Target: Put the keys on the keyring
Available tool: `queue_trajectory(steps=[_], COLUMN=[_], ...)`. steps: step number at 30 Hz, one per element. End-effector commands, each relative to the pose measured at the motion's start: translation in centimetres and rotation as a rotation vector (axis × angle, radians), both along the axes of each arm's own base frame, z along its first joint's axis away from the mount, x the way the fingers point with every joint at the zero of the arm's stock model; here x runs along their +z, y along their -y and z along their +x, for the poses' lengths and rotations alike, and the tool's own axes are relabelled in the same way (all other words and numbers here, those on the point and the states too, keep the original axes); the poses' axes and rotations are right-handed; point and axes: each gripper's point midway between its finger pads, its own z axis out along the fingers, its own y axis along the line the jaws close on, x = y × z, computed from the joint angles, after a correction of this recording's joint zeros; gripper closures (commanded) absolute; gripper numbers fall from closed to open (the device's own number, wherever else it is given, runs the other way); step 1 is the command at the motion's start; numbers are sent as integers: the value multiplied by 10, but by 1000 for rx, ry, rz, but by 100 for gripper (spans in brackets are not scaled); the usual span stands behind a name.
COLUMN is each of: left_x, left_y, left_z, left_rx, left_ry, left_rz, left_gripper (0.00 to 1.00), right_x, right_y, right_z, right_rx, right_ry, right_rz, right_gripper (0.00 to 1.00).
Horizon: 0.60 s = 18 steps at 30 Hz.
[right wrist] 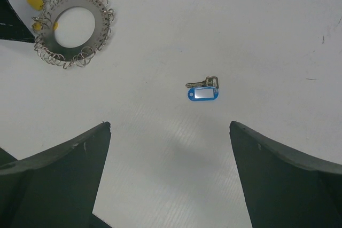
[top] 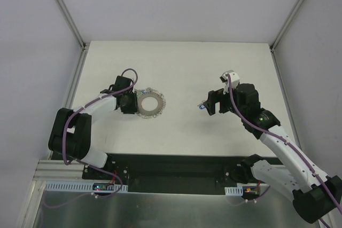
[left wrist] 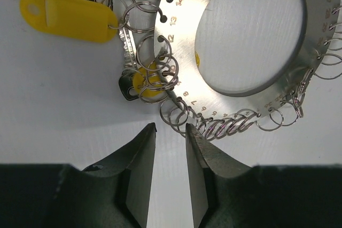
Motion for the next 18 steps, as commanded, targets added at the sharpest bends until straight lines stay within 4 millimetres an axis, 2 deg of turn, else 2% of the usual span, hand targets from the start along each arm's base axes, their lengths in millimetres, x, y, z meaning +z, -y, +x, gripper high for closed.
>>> queue_trajectory(steps=[1,5,8,15,16,18], left_x=[10,18,16,2,-1,-3], left_y=[8,9,11,14,14,15], left_z=[9,16,17,11,11,9], left_rx=[-33,-45,-60,-77,-81,-85], left_ry=[15,46,35,-24,-34,-48], left_rz=[-26,-18,-17,-4,-2,-1], left_gripper=[71,70,70,74,79,80], right_x=[18,17,16,14,14,11], right_y=[-5,-6,-7,-8,-9,-9], right_z=[4,4,4,4,4,4], right_rx=[6,9,11,11,13,15], right_ry=[53,50,50,43,43,34], right_rz=[26,25,25,21,22,16], right_gripper=[3,3,3,3,3,3])
